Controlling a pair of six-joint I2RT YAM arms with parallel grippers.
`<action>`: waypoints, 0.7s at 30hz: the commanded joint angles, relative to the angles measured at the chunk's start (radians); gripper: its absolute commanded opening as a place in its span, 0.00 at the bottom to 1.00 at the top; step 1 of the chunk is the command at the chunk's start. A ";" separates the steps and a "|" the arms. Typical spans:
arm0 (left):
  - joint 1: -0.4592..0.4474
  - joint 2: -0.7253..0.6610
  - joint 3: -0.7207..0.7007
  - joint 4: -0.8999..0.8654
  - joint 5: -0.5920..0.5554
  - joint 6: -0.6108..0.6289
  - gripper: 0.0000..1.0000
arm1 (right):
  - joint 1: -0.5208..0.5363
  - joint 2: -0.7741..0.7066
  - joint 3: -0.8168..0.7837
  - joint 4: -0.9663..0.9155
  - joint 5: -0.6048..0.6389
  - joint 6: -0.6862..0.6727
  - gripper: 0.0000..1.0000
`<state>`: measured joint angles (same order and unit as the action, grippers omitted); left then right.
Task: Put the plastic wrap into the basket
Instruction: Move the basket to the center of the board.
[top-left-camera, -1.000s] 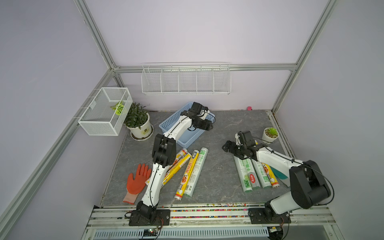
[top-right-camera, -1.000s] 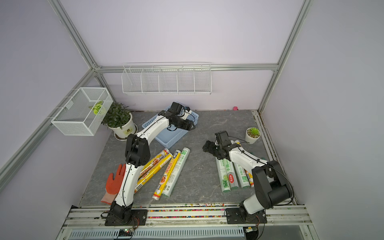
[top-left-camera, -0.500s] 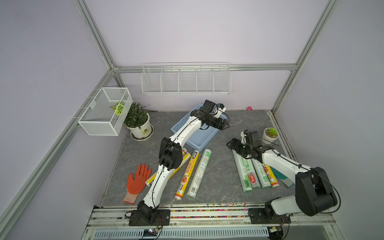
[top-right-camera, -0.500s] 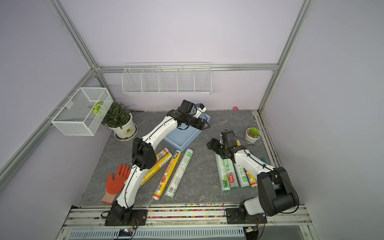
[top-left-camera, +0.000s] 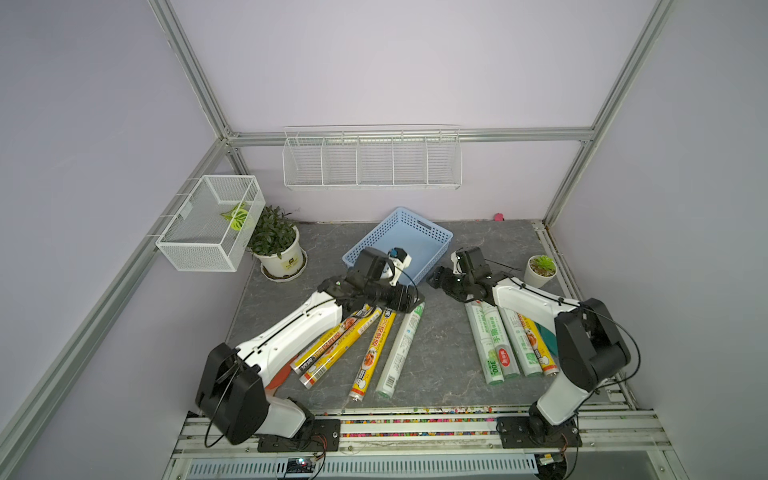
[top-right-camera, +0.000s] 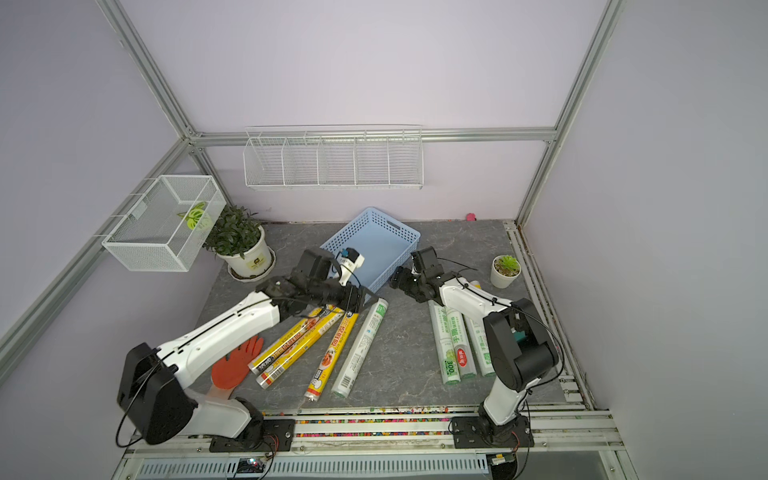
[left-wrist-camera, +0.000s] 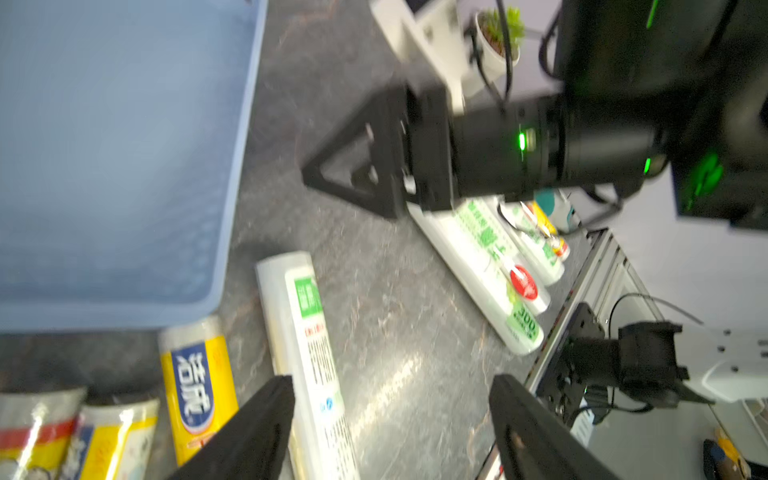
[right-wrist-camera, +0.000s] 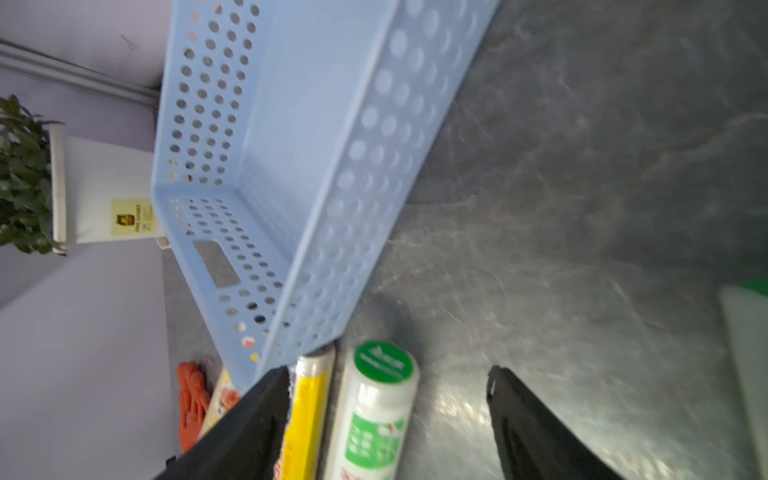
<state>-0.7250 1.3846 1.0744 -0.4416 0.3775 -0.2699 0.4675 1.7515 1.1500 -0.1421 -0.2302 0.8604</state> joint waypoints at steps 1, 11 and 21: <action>-0.057 -0.038 -0.077 0.091 -0.083 -0.082 0.80 | 0.028 0.078 0.094 -0.016 0.013 0.043 0.74; -0.172 0.123 -0.122 0.003 -0.373 -0.186 0.77 | 0.032 0.272 0.327 -0.201 0.167 0.035 0.60; -0.173 0.321 -0.076 -0.038 -0.489 -0.270 0.54 | -0.071 0.307 0.362 -0.277 0.228 -0.053 0.46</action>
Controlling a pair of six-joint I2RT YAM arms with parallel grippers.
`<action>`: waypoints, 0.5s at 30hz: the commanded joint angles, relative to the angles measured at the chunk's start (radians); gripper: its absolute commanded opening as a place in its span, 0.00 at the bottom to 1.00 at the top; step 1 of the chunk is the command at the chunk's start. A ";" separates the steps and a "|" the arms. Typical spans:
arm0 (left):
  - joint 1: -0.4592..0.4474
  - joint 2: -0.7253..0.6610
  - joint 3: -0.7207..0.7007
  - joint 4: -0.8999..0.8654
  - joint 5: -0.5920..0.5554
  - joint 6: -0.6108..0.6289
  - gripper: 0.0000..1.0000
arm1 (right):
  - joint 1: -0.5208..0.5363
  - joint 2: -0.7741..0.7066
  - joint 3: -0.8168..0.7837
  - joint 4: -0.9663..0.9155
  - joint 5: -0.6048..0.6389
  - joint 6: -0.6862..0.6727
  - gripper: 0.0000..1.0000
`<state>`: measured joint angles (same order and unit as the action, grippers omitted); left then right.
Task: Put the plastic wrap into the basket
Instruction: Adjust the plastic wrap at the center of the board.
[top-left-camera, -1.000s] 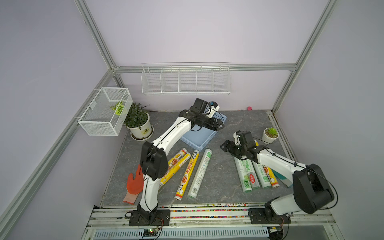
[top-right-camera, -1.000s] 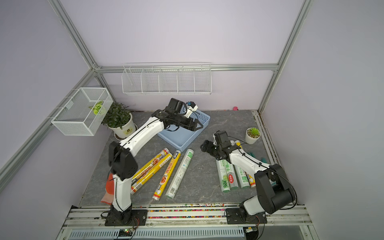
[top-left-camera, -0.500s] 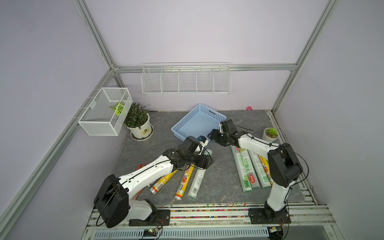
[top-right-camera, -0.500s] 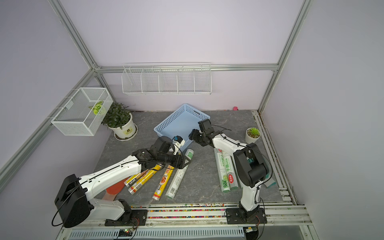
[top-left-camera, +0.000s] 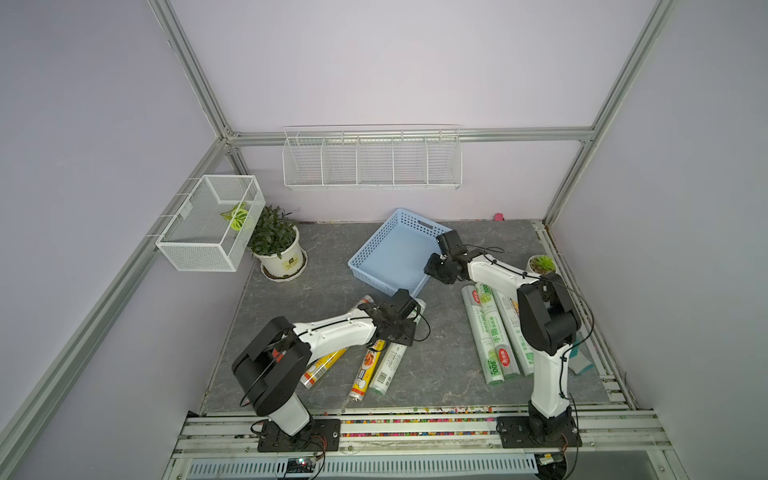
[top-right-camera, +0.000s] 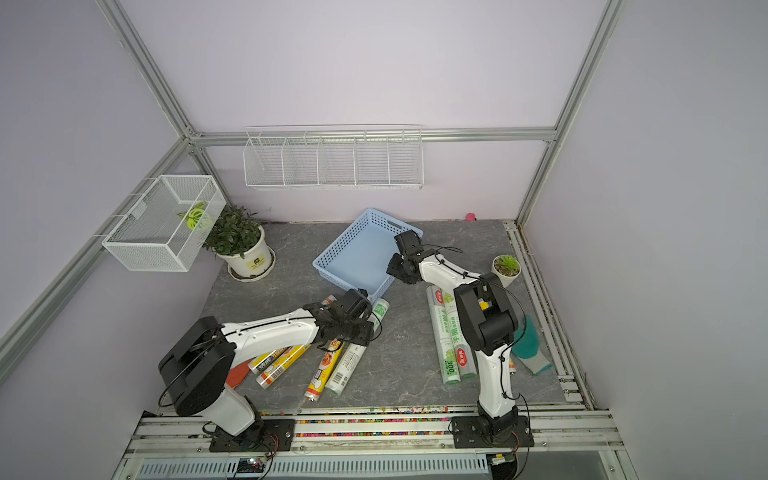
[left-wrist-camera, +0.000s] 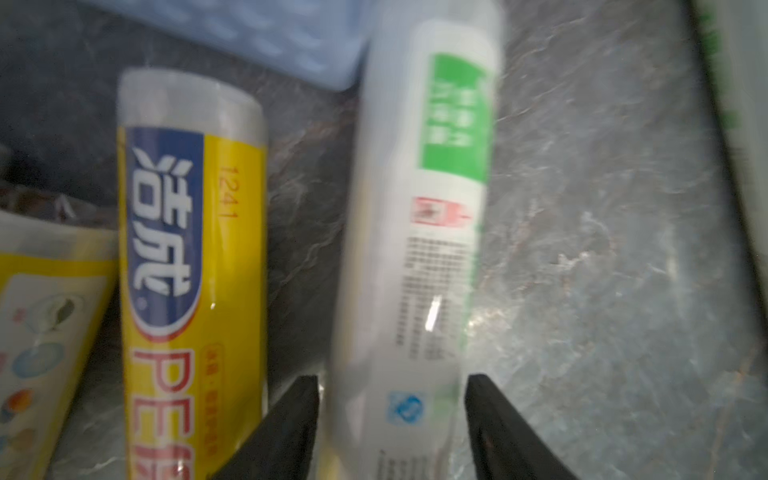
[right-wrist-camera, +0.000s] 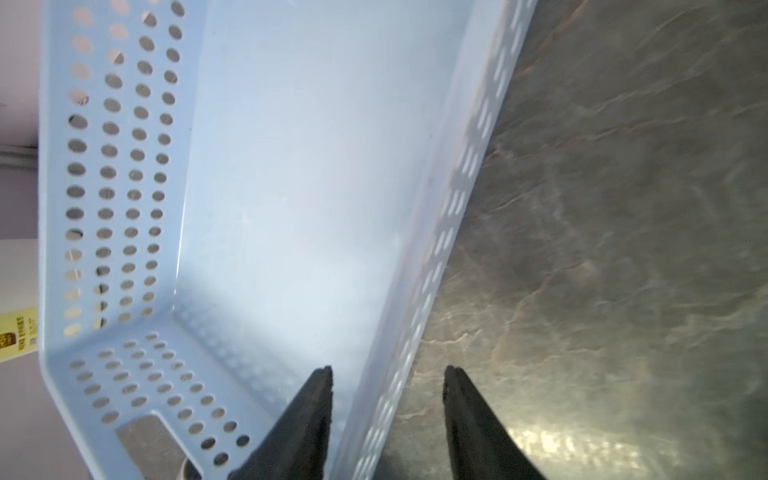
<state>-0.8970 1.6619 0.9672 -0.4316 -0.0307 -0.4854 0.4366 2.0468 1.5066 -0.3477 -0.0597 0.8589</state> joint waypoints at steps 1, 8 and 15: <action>0.000 0.059 0.036 -0.058 -0.099 -0.065 0.50 | -0.052 0.013 0.011 -0.082 0.057 -0.062 0.44; 0.000 0.076 0.006 -0.091 -0.203 -0.157 0.37 | -0.130 0.028 0.052 -0.137 0.041 -0.165 0.38; 0.002 0.058 -0.011 -0.139 -0.289 -0.205 0.33 | -0.142 0.075 0.129 -0.190 0.002 -0.258 0.38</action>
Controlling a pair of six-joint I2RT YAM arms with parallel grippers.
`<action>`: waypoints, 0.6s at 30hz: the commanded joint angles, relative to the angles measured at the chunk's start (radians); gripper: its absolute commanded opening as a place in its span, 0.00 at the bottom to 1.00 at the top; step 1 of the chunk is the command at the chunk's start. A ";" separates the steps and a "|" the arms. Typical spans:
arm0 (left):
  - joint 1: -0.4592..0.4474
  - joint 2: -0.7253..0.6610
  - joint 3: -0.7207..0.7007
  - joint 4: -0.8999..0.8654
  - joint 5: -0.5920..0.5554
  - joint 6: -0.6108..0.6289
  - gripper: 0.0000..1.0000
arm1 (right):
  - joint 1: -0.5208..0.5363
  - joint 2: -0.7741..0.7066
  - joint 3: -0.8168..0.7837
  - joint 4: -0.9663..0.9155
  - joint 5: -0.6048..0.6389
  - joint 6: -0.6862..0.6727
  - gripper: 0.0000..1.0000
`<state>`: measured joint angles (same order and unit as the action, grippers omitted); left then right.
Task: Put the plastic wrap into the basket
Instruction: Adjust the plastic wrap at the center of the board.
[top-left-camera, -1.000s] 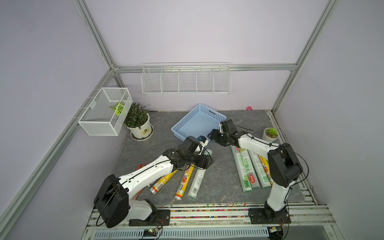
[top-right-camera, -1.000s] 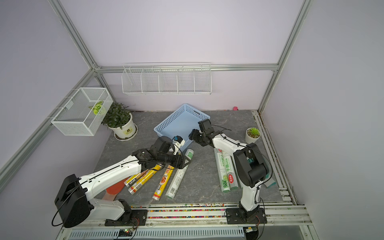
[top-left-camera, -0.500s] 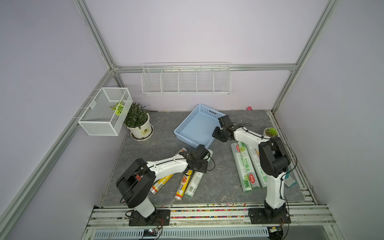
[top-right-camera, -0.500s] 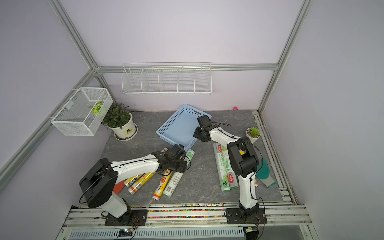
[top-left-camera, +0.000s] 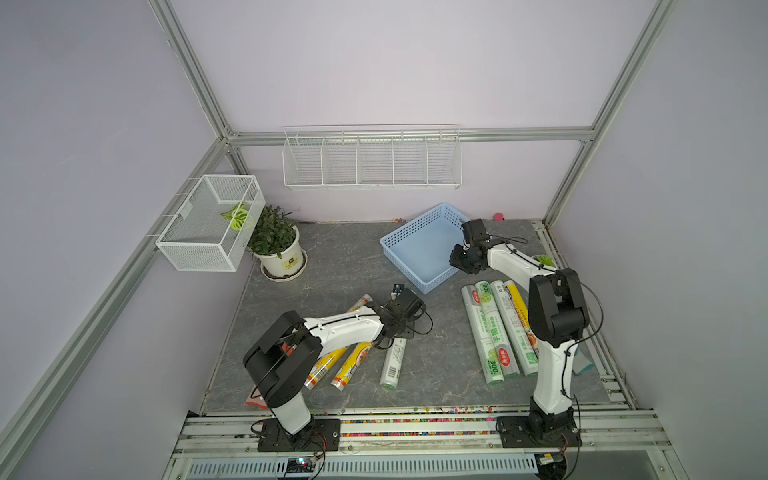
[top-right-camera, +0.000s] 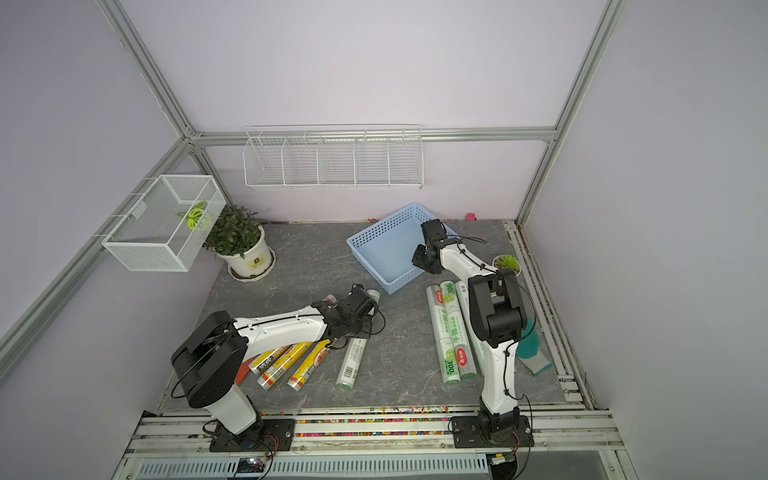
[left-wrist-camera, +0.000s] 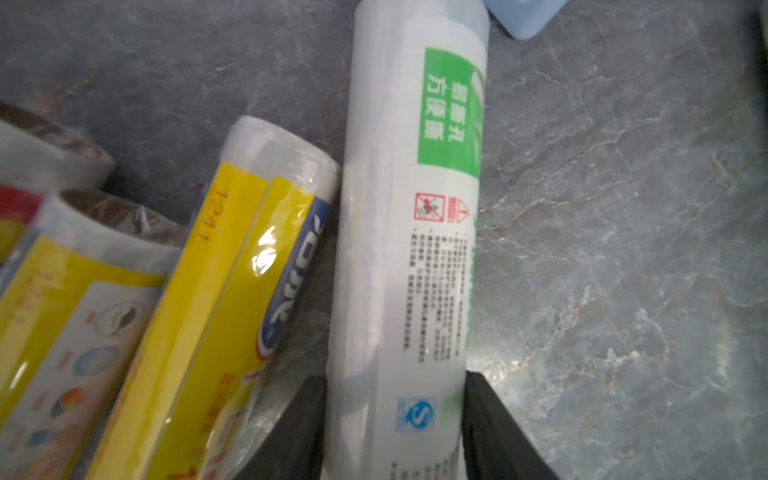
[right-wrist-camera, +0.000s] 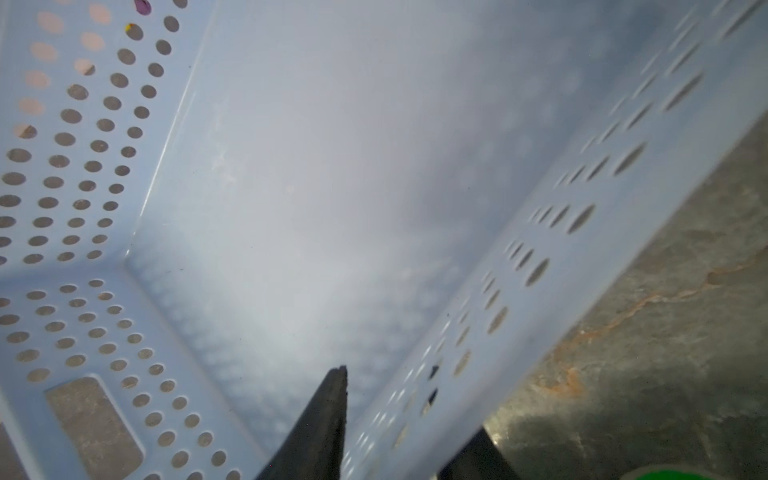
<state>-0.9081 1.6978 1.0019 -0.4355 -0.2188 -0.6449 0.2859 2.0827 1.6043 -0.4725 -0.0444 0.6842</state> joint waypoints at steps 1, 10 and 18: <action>0.017 0.021 -0.046 -0.145 -0.118 -0.055 0.33 | 0.009 0.050 0.051 -0.083 -0.016 -0.105 0.38; 0.090 0.011 -0.036 -0.137 -0.133 -0.039 0.37 | 0.005 0.040 0.085 -0.209 0.024 -0.271 0.33; 0.094 0.010 -0.005 -0.174 -0.172 -0.023 0.40 | 0.005 -0.035 0.026 -0.306 0.048 -0.434 0.27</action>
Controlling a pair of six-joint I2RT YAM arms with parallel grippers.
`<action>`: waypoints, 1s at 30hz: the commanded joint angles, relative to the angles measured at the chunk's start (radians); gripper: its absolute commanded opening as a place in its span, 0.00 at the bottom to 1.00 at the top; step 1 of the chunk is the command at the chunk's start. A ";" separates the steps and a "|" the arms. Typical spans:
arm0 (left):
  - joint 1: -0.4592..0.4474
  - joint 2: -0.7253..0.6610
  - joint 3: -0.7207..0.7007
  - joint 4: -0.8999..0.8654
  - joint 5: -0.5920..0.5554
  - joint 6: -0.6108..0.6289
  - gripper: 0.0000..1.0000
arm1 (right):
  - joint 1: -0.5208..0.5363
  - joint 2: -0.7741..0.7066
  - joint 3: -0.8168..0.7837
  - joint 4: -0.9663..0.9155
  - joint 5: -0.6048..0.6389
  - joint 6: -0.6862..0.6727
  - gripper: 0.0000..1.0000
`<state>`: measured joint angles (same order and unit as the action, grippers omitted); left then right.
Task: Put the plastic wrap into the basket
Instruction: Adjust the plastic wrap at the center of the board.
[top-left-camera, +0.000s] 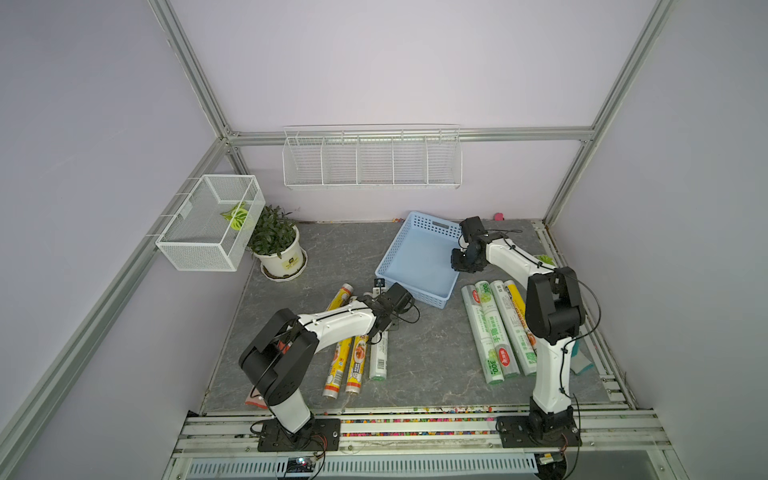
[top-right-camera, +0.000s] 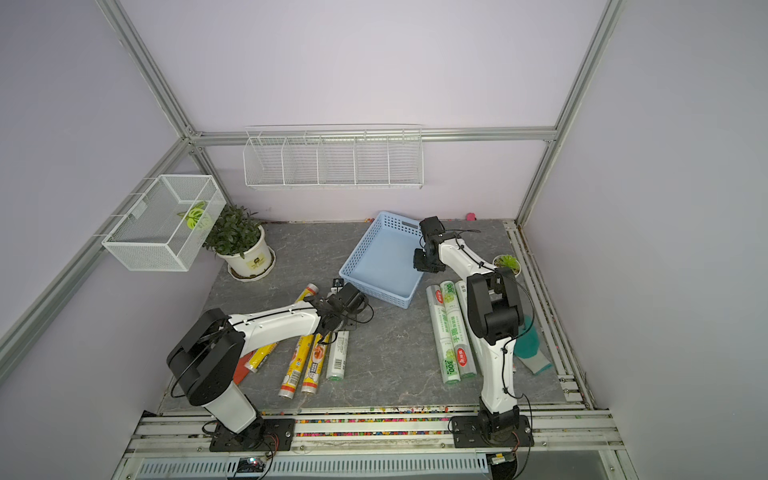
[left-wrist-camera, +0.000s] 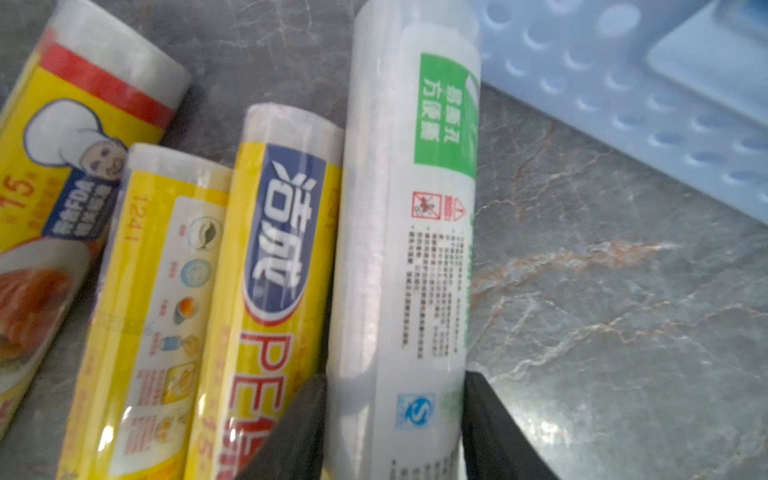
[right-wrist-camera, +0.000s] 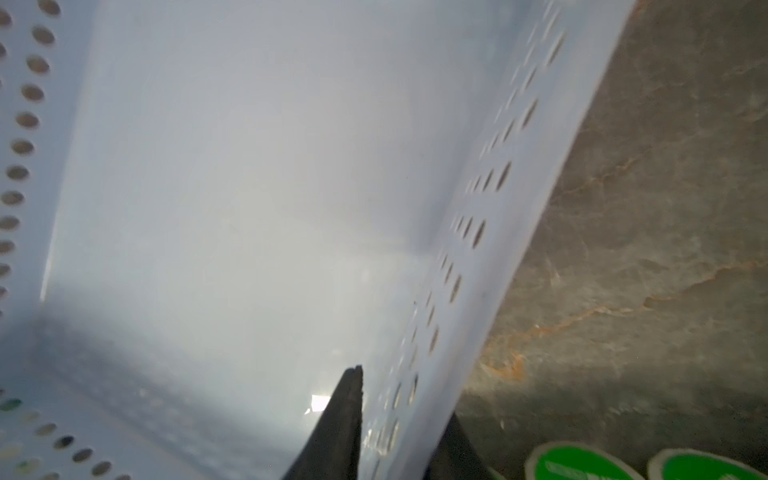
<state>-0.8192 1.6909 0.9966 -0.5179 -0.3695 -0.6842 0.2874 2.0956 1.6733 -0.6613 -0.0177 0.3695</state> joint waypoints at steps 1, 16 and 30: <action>0.005 0.005 0.002 -0.094 -0.024 0.014 0.40 | 0.002 -0.065 -0.061 -0.122 0.028 -0.142 0.27; 0.005 -0.193 0.006 -0.084 0.005 0.033 0.56 | 0.013 -0.217 -0.236 -0.136 0.018 -0.313 0.28; 0.006 -0.332 0.022 0.014 0.118 0.080 0.70 | 0.157 -0.348 -0.396 -0.176 0.068 -0.182 0.29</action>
<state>-0.8181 1.3491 0.9894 -0.5289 -0.2825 -0.6239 0.4347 1.7733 1.3083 -0.8040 0.0105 0.1413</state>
